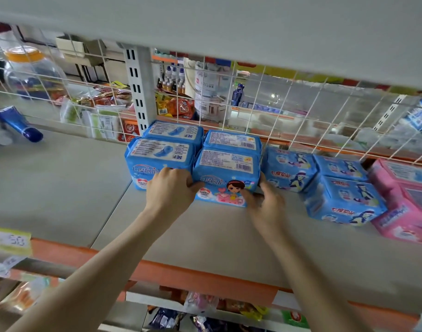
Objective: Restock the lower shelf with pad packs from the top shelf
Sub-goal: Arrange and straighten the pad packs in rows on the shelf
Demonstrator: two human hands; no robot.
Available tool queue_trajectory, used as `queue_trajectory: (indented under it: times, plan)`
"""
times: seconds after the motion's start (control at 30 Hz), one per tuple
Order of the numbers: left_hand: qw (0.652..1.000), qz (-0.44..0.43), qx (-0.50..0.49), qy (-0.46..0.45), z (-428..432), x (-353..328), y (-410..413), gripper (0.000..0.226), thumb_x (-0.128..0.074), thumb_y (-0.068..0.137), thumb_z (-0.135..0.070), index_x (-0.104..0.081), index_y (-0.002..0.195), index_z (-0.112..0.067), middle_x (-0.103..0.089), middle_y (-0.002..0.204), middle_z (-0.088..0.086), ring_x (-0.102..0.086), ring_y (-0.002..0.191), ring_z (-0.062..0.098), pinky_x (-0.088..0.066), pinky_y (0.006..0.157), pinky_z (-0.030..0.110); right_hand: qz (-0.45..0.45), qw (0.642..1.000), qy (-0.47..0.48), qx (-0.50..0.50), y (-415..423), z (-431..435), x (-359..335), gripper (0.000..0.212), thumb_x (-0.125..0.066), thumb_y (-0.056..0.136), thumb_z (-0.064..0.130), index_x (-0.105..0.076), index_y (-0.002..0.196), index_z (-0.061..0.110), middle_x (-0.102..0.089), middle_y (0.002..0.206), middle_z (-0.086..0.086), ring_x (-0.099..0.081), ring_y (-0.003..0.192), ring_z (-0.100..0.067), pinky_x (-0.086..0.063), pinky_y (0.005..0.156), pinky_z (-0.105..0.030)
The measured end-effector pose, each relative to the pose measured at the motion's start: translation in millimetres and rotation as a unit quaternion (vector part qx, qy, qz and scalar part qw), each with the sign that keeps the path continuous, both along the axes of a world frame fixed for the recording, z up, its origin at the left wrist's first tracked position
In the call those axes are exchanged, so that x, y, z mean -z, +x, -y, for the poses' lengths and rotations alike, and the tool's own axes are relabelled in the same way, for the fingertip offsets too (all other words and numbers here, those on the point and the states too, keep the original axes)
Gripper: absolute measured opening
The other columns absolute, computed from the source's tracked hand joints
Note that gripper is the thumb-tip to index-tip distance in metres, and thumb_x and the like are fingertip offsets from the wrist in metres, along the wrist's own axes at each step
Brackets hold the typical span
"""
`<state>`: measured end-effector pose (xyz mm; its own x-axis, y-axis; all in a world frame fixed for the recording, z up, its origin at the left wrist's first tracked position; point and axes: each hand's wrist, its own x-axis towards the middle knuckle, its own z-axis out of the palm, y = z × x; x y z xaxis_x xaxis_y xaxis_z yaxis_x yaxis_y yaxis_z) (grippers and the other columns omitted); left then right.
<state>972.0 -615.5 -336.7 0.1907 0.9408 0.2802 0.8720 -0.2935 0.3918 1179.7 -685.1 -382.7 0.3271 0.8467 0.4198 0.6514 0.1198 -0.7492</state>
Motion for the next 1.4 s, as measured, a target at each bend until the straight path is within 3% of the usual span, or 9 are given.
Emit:
queue_trajectory:
  times: [0.1,0.2,0.3,0.37,0.57,1.0,1.13,1.27,1.4]
  plan:
    - [0.975,0.164,0.008,0.15,13.2,-1.3,-25.9,0.045,-0.066,0.09,-0.047,-0.057,0.054,-0.021,-0.047,0.049,-0.016,-0.045,0.045,0.003,-0.033,0.048,0.021,-0.025,0.999,-0.024,-0.003,0.9,6.9,-8.7,0.081,-0.075,0.078,0.049,-0.041,0.146,0.024,-0.057,0.135,0.012,-0.054,0.122,-0.005,-0.044,0.097,-0.019]
    - [0.909,0.341,-0.037,0.238,1.6,-1.7,-62.8,0.033,-0.059,0.094,-0.044,-0.068,0.093,-0.013,-0.066,0.085,-0.005,-0.061,0.074,0.011,-0.049,0.065,0.031,-0.045,0.995,-0.086,-0.001,4.1,9.9,-20.6,0.122,-0.078,0.066,0.059,-0.002,0.158,0.03,-0.029,0.161,0.007,-0.029,0.143,-0.007,-0.027,0.113,-0.031]
    - [0.92,0.378,-0.103,0.0,-35.2,8.0,-85.3,0.07,-0.056,0.083,-0.066,-0.048,0.134,-0.017,-0.057,0.132,0.008,-0.057,0.114,0.016,-0.05,0.088,0.037,-0.075,0.991,-0.085,-0.068,2.7,-2.4,-23.1,0.141,-0.086,0.057,0.061,0.02,0.147,0.049,-0.022,0.163,0.009,-0.018,0.149,-0.005,-0.017,0.122,-0.038]
    - [0.89,0.425,-0.063,-0.15,-49.9,10.7,-86.5,0.079,-0.058,0.078,-0.07,-0.045,0.137,-0.02,-0.063,0.129,0.01,-0.067,0.105,0.019,-0.056,0.084,0.036,-0.063,0.992,-0.059,-0.087,0.6,-12.2,-18.5,0.143,-0.09,0.052,0.063,0.022,0.142,0.06,-0.025,0.162,0.008,-0.023,0.149,-0.012,-0.023,0.121,-0.051]
    - [0.813,0.549,-0.001,-0.196,-63.3,13.5,-76.0,0.019,-0.053,0.101,-0.02,-0.053,0.119,-0.014,-0.072,0.099,0.005,-0.073,0.07,0.009,-0.057,0.057,0.024,-0.052,0.997,-0.028,-0.057,-6.8,-16.4,-11.6,0.121,-0.091,0.06,0.045,-0.012,0.152,0.036,-0.036,0.153,0.001,-0.038,0.14,-0.011,-0.033,0.117,-0.04]
    - [0.872,0.461,-0.05,-0.159,-54.3,14.0,-70.0,0.047,-0.055,0.095,-0.052,-0.04,0.126,-0.019,-0.067,0.119,0.01,-0.074,0.083,0.012,-0.061,0.066,0.033,-0.005,1.0,-0.006,0.007,-12.1,-18.9,-5.3,0.109,-0.091,0.066,0.035,-0.024,0.151,0.021,-0.028,0.158,-0.005,-0.03,0.145,-0.017,-0.033,0.118,-0.044]
    - [0.92,0.391,-0.019,-0.006,-15.2,23.9,-63.5,0.099,-0.068,0.073,-0.067,-0.015,0.145,-0.024,-0.034,0.149,0.005,-0.051,0.124,0.022,-0.047,0.095,0.04,0.176,0.981,0.062,0.055,-24.0,-8.3,-11.4,0.107,-0.085,0.063,0.052,-0.027,0.147,0.023,-0.007,0.164,-0.018,-0.006,0.152,-0.035,-0.02,0.118,-0.05]
    - [0.983,0.18,-0.025,0.035,1.3,33.5,-39.4,0.108,-0.078,0.065,-0.065,-0.015,0.147,-0.033,0.003,0.163,0.008,-0.033,0.14,0.04,-0.052,0.08,0.046,0.346,0.935,0.068,0.047,-34.3,-13.1,-6.0,0.093,-0.075,0.076,0.052,-0.028,0.152,0.027,-0.009,0.164,-0.018,-0.005,0.151,-0.04,-0.011,0.119,-0.059]
    - [0.987,0.14,-0.079,0.03,-4.2,40.7,-27.0,0.098,-0.081,0.067,-0.059,-0.024,0.143,-0.036,0.009,0.164,0.005,-0.018,0.145,0.042,-0.049,0.095,0.058,0.369,0.925,0.069,0.062,-33.0,-19.6,-3.0,0.085,-0.078,0.076,0.046,-0.042,0.149,0.023,-0.024,0.162,-0.012,-0.017,0.15,-0.038,-0.016,0.119,-0.06]
